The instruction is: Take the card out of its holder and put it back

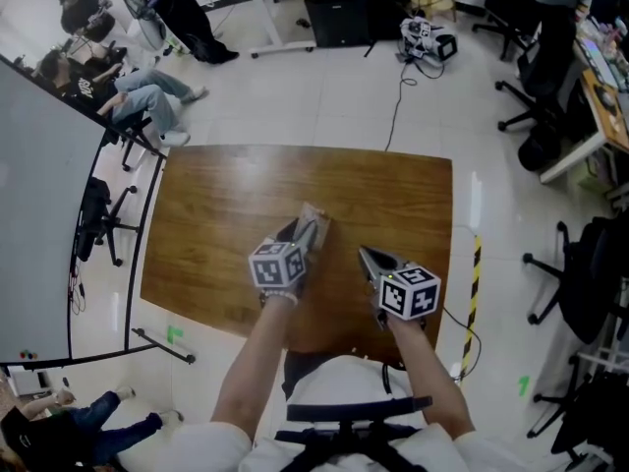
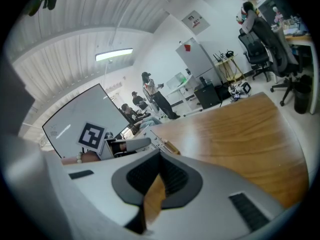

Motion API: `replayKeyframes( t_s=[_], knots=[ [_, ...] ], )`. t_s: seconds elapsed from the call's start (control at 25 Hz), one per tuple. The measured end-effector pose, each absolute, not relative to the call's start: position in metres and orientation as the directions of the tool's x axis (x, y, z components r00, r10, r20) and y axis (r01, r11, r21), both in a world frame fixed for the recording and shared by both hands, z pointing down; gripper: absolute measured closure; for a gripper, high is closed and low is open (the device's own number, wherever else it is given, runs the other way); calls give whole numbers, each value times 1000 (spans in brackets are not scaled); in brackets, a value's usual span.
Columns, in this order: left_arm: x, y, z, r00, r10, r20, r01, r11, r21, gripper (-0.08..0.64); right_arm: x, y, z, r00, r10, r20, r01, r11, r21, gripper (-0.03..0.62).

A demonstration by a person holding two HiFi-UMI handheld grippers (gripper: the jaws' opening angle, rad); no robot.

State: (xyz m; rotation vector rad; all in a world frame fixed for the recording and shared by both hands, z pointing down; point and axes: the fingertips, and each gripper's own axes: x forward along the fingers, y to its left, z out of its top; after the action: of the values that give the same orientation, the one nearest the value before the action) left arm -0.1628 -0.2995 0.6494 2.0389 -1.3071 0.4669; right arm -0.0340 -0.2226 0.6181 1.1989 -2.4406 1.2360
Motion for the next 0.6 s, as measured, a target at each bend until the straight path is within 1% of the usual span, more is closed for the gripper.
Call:
replayKeyframes(
  t_s=[0.2, 0.44, 0.52, 0.56, 0.6],
  knots=[
    [-184, -282, 610, 386, -746, 543, -911, -215, 352, 402, -31, -222, 609, -679, -586, 442, -706, 358, -611, 584],
    [-198, -234, 559, 297, -833, 466, -933, -150, 326, 406, -19, -215, 590, -696, -581, 422, -696, 401, -595, 584],
    [-200, -209, 550, 275, -848, 454, -939, -136, 315, 459, -17, -209, 584, -703, -581, 410, -691, 419, -589, 584],
    [-200, -195, 546, 266, -854, 447, -941, -129, 313, 463, -17, -204, 581, -707, -581, 404, -687, 428, -587, 584],
    [-199, -181, 542, 259, -860, 439, -942, -125, 312, 494, -17, -199, 577, -712, -579, 398, -683, 440, -583, 584]
  ],
)
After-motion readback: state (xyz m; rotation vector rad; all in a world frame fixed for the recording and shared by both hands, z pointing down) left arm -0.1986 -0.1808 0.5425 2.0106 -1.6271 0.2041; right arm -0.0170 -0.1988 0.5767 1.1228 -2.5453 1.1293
